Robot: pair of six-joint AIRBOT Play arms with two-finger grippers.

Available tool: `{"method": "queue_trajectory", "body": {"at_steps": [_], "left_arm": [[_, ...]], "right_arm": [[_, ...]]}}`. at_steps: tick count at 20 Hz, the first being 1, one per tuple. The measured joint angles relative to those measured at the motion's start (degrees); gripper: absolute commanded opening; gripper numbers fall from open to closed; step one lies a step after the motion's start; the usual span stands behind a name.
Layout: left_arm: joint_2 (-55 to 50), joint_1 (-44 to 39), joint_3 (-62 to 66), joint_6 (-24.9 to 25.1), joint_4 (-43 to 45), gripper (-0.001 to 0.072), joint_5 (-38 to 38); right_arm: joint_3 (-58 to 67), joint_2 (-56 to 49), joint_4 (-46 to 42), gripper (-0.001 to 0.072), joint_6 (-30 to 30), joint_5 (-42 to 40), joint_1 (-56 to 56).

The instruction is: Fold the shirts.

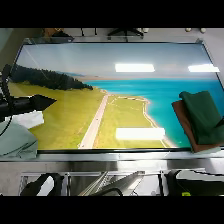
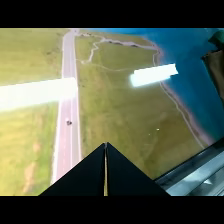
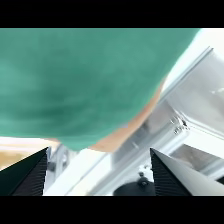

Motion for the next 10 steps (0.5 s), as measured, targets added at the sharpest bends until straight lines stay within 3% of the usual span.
{"method": "queue_trajectory", "body": {"at_steps": [1, 3, 4, 10], "left_arm": [[-0.02, 0.00, 0.00, -0.15, -0.09, 0.0021, 0.00], [-0.02, 0.00, 0.00, -0.42, -1.60, 0.0021, 0.00], [-0.04, 0.00, 0.02, -0.39, -2.93, 0.0021, 0.00], [2.12, 0.00, -1.64, 0.00, -8.90, 0.0020, -0.17]], "right_arm": [[1.55, -0.13, 1.92, 0.0594, -0.26, -0.33, 0.02], [5.09, -0.24, 6.16, 0.0097, -0.48, -1.18, 0.02], [6.56, -0.04, 8.83, 0.0026, -0.66, -1.95, 0.02], [6.45, 6.69, 22.40, 0.0025, -5.88, -8.59, 6.12]]}}
